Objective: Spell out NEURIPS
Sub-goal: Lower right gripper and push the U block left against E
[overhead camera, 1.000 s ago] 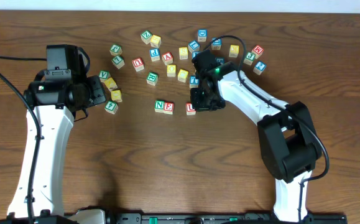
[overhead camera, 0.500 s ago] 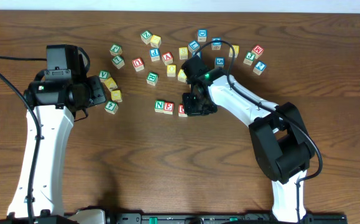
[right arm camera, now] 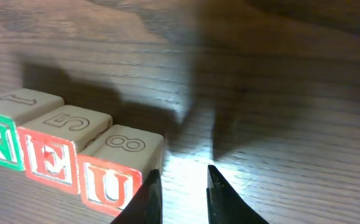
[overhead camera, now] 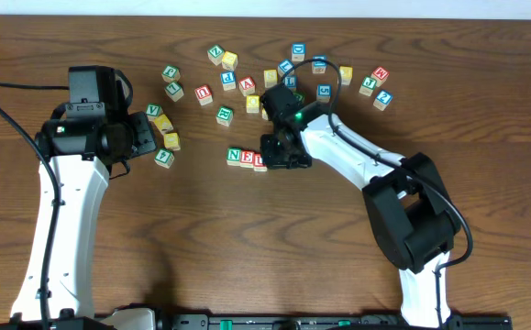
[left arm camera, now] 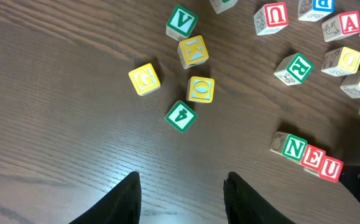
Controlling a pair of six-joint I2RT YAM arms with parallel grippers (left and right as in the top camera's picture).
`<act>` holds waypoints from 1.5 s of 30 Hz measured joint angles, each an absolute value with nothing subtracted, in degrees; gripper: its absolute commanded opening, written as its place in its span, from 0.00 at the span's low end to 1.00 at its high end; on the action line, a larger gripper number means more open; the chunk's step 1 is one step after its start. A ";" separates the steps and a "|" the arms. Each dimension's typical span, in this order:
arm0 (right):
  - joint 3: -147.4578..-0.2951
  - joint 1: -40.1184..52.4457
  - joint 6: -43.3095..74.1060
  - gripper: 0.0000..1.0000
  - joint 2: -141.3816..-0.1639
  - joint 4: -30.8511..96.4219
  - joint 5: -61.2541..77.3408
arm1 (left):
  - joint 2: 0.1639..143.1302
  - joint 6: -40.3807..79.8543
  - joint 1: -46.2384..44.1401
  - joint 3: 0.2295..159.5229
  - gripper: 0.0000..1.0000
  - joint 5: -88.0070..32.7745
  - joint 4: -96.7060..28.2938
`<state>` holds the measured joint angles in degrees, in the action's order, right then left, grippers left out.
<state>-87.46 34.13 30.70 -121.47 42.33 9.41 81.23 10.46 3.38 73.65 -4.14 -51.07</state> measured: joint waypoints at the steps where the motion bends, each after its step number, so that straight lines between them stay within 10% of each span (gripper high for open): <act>1: -87.46 34.33 30.83 0.20 -121.49 42.17 9.41 | 81.23 10.48 3.38 73.65 0.43 -4.14 -51.11; 45: -89.10 41.10 26.94 0.01 -121.47 45.32 8.08 | 81.23 10.46 3.38 73.65 0.43 -0.16 -49.74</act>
